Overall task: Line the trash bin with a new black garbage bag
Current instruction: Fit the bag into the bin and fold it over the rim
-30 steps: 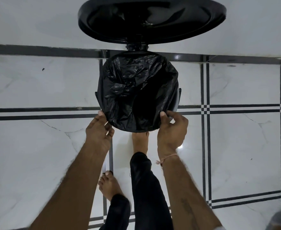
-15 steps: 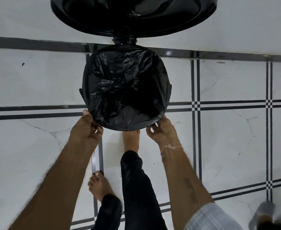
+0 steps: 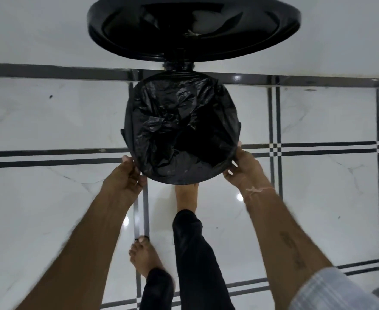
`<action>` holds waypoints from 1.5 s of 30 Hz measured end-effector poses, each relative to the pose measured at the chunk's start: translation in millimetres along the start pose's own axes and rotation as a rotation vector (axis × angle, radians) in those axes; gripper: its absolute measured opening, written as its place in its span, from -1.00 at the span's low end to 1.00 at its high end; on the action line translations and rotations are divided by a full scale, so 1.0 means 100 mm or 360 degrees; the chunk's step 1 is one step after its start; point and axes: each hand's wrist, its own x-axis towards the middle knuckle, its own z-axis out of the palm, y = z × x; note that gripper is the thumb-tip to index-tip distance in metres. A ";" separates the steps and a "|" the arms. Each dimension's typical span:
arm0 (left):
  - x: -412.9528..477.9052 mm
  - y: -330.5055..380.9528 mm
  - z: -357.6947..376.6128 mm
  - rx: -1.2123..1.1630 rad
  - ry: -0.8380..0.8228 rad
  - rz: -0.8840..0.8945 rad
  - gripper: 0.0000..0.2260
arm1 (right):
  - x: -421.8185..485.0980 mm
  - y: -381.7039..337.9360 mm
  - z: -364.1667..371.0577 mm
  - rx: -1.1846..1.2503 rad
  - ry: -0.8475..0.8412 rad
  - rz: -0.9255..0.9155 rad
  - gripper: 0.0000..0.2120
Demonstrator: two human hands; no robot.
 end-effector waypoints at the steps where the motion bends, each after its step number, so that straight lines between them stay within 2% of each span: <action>1: 0.00 0.03 -0.02 0.0007 0.0048 0.0015 -0.81 | -0.01 0.00 0.04 -0.0014 0.0029 -0.0001 -0.81; 3: -0.04 0.08 0.00 -0.0006 0.0078 0.0162 -0.82 | -0.02 -0.01 0.10 -0.0001 0.0118 -0.0179 -0.81; 6: -0.12 0.23 0.07 0.0101 -0.0018 0.0421 -0.73 | -0.12 -0.04 0.18 -0.0017 0.0172 -0.0633 -0.82; 10: -0.14 0.34 0.18 0.0185 -0.0037 0.0437 -0.88 | -0.18 -0.17 0.29 -0.0190 0.0083 -0.0811 -0.78; 13: -0.12 0.36 0.20 0.0083 0.0045 0.0385 -0.92 | -0.13 -0.29 0.29 -0.0205 0.0048 -0.0730 -0.90; 15: -0.08 0.35 0.22 0.0011 0.0091 0.0378 -0.91 | -0.10 -0.37 0.26 -0.0277 0.0040 -0.0638 -0.83; 19: 0.00 0.33 0.28 -0.0030 0.0295 0.0424 -0.90 | -0.04 -0.47 0.23 -0.0433 -0.0107 -0.0685 -0.81; 22: 0.02 0.30 0.33 -0.0010 0.0451 0.0493 -0.84 | -0.09 -0.51 0.30 -0.0470 -0.0177 -0.0601 -0.74; 25: -0.01 0.29 0.35 0.0087 0.0540 0.0671 -0.88 | -0.08 -0.58 0.39 -0.0449 -0.0106 -0.0465 -0.83; 28: -0.06 0.39 0.44 0.0246 0.0305 0.0802 -0.74 | -0.03 -0.68 0.42 -0.0492 -0.0044 -0.0356 -0.80; 31: -0.05 0.58 0.52 0.0341 0.0023 0.0772 -0.77 | -0.02 -0.71 0.44 -0.0561 -0.0065 -0.0297 -0.75; 37: 0.16 0.79 0.43 0.0467 0.0135 0.0530 -0.79 | 0.07 -0.77 0.54 -0.0516 -0.0043 -0.0172 -0.75; 39: 0.20 0.82 0.47 0.0511 0.0149 0.0518 -0.74 | 0.09 -0.79 0.55 -0.0511 -0.0050 -0.0212 -0.77; 42: 0.19 0.90 0.58 0.0550 -0.0056 0.0575 -0.66 | 0.05 -0.84 0.60 -0.0407 -0.0241 -0.0397 -0.65; 45: 0.19 1.01 0.63 0.0653 -0.0161 0.0708 -0.74 | 0.02 -0.92 0.72 -0.0412 -0.0348 -0.0467 -0.73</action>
